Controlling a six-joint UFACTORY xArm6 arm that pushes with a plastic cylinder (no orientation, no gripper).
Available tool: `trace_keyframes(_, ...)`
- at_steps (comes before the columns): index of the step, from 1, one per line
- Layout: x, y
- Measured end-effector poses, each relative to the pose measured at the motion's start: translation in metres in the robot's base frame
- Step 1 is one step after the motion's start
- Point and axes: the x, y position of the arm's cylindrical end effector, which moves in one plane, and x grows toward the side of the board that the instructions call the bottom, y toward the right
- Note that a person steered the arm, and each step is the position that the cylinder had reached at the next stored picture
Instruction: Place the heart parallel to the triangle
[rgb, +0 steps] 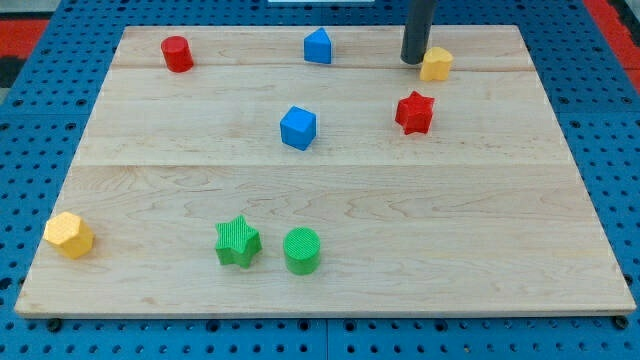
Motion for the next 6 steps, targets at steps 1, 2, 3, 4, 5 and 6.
trace_keyframes(1,0.03,-0.018)
trace_keyframes(2,0.059,-0.003)
trace_keyframes(3,0.031,0.026)
trace_keyframes(4,0.001,0.027)
trace_keyframes(5,0.002,0.035)
trace_keyframes(6,0.012,0.035)
